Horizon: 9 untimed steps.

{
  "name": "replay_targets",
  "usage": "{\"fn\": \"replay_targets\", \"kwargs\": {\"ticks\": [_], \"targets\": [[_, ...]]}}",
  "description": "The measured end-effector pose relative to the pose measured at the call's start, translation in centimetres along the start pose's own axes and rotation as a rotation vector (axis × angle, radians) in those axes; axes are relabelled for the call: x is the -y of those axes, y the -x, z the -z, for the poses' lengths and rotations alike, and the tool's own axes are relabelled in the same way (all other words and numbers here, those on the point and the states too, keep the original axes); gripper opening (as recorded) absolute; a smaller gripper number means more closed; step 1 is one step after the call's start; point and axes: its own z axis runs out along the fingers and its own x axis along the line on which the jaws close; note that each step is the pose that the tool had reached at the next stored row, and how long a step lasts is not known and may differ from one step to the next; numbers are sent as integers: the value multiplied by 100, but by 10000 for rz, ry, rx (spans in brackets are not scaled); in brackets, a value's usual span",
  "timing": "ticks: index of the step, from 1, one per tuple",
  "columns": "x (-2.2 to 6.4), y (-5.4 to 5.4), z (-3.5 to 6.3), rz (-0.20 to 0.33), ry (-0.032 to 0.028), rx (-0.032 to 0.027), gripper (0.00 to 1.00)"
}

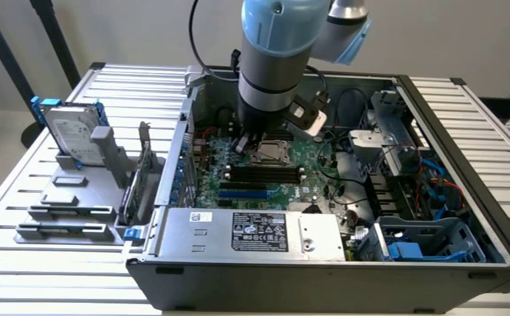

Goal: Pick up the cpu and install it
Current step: 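Install the first cpu locking lever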

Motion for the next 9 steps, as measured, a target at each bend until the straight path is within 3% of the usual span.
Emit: {"fn": "replay_targets", "kwargs": {"ticks": [9], "targets": [[-2,11,-171,-18,6,-3,11]]}}
